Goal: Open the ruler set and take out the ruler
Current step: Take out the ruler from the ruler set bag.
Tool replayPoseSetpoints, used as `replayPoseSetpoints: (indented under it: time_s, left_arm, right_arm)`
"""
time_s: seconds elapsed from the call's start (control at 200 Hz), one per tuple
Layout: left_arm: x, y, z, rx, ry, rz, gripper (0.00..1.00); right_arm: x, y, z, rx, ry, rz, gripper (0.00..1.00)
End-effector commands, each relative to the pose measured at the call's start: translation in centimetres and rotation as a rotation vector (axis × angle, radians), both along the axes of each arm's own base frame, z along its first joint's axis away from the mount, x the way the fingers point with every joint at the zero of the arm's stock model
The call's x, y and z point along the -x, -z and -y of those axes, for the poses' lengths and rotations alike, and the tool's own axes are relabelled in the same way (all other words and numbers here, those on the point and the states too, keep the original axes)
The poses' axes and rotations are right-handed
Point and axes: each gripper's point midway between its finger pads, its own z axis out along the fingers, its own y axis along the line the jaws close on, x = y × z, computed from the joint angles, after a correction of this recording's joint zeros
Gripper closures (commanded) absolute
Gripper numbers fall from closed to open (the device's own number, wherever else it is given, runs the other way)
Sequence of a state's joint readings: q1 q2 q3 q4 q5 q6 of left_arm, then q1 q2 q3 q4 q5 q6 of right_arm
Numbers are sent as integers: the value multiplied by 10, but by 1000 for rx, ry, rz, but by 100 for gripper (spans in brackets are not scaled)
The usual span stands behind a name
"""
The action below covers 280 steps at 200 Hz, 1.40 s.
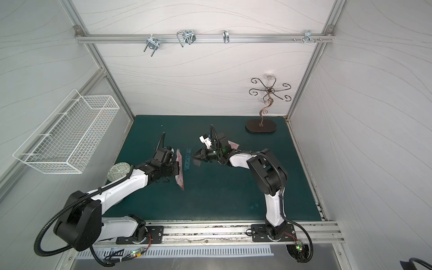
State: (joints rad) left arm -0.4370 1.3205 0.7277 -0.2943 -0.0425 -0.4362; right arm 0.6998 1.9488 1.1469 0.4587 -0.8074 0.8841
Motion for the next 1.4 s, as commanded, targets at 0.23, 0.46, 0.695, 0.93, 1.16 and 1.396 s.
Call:
replayPoseSetpoints:
  time_s: [0.23, 0.46, 0.695, 0.93, 1.16, 1.396]
  left_arm:
    - [-17, -28, 18, 8, 35, 85, 100]
    - [-17, -30, 16, -11, 35, 86, 100]
    - [-17, -34, 13, -23, 33, 101, 100]
    - [-15, -37, 3, -64, 5, 111, 100]
    - [-16, -37, 0, -69, -8, 124, 100]
    - [-18, -34, 5, -58, 3, 113, 100]
  right_arm:
    - [13, -8, -26, 214, 30, 183, 100]
    - [13, 22, -31, 378, 20, 222, 100]
    - [19, 55, -30, 444, -39, 196, 100]
    - [16, 72, -15, 547, -45, 226, 100]
    - [16, 79, -8, 572, -28, 201, 100]
    - [10, 76, -15, 511, -15, 178, 96]
